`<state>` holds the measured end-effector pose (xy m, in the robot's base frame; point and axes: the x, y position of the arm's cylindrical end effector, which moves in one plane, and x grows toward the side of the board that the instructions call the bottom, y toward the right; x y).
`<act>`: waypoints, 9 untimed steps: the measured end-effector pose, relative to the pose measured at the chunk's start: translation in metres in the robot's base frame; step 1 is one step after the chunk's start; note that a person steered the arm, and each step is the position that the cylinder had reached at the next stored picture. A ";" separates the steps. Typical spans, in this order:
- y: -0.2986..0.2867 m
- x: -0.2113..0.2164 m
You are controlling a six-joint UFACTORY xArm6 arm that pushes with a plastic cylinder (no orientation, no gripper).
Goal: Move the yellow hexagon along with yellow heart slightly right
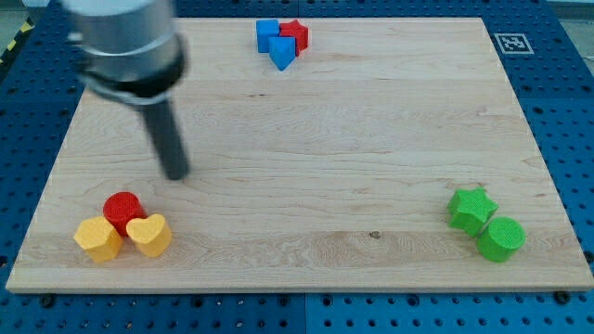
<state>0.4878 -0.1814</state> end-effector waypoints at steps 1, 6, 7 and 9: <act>-0.084 0.000; -0.102 0.102; -0.067 0.106; -0.028 0.106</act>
<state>0.5943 -0.2095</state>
